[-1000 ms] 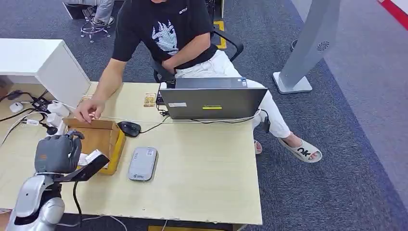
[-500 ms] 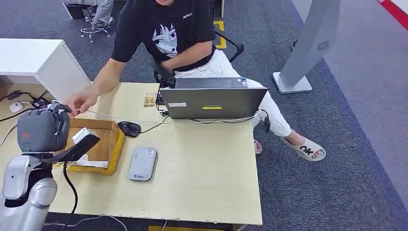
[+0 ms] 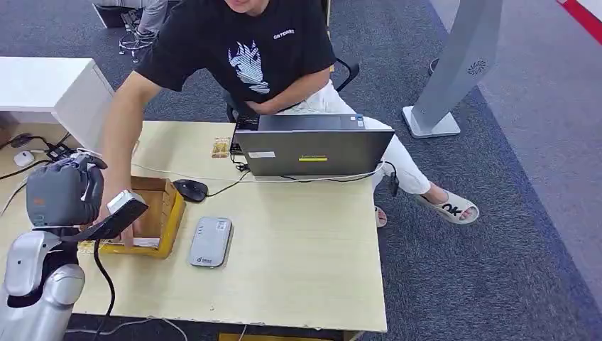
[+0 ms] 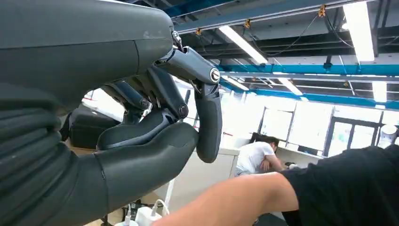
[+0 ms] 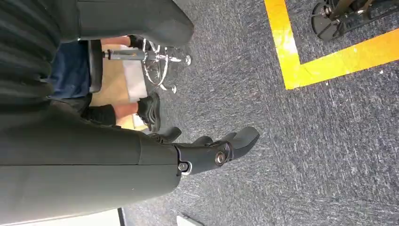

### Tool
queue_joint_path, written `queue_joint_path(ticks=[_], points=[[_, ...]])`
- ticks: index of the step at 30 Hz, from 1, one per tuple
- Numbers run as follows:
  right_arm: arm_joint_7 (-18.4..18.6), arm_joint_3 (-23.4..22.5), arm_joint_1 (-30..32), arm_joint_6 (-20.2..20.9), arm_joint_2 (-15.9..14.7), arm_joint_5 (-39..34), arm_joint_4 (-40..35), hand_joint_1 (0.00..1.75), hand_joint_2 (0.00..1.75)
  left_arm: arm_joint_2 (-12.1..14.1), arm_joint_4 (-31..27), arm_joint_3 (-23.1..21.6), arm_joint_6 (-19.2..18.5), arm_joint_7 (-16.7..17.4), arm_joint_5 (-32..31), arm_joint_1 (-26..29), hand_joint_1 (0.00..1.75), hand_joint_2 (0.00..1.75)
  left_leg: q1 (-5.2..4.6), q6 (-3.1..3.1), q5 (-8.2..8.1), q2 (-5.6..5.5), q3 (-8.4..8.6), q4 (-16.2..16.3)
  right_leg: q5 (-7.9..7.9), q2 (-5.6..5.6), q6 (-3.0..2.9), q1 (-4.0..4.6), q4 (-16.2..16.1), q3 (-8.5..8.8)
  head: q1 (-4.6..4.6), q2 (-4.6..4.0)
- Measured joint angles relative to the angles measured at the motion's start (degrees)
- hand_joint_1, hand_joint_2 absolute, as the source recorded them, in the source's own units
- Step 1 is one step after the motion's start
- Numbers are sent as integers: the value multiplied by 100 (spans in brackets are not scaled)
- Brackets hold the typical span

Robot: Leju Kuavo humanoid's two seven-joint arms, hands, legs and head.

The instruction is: Pass the card to the sensor for recognition and then transmit it.

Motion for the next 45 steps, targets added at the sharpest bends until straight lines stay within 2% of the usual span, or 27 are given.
queue_joint_path(ticks=[25,28,31,39,45], points=[[-17,-118,-2,-9,0,4,0,0,175,-114,-256,0,195,11,-210,344,0,175,0,0,0,0,0,0,0,0,0,0,0,0,2,0],[-15,-146,-2,-9,0,-4,0,0,175,-100,-256,-2,-38,164,-293,344,0,175,0,0,0,0,0,0,0,1,0,0,0,0,2,0],[-15,-186,-2,-9,0,-42,0,0,175,-30,-256,-11,-464,310,-324,363,0,175,1,0,0,1,0,0,0,1,0,0,0,0,2,0],[-15,-319,-1,-9,4,-105,0,0,175,291,-348,-13,-864,470,-437,662,0,175,1,0,0,2,-2,-1,-1,2,0,0,0,-2,0,0],[-15,-442,0,-35,15,-177,0,0,175,544,-813,-13,-962,551,-606,1029,0,175,0,0,0,0,-3,-1,-3,-1,1,0,0,-3,2,0]])
